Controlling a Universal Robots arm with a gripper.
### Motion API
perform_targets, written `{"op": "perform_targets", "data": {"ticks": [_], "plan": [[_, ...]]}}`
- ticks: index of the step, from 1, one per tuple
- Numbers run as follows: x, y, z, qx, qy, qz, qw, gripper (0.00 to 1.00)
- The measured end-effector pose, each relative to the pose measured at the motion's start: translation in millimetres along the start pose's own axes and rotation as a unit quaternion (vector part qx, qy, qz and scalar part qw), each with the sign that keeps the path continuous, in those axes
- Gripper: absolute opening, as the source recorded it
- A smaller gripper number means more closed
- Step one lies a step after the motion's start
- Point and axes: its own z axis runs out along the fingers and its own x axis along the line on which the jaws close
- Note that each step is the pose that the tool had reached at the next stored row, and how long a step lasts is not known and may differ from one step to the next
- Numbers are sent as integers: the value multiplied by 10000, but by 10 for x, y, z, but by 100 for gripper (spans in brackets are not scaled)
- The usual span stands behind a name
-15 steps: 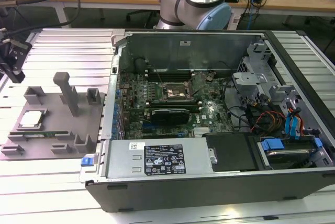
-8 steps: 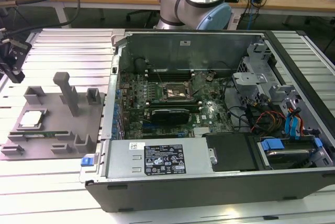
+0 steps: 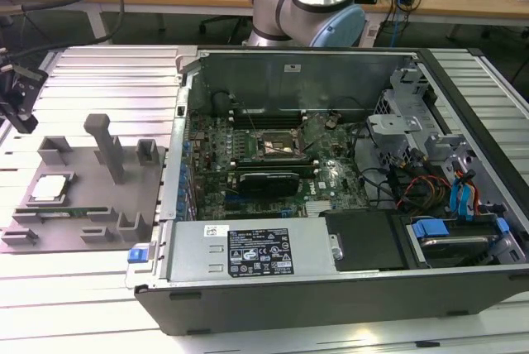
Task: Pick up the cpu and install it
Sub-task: 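Pick up the cpu and move it towards the insertion slot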
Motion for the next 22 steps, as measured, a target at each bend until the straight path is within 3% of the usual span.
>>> {"op": "perform_targets", "data": {"ticks": [22], "plan": [[84, -26, 442, 17, -18, -1, 10000, 11]]}}
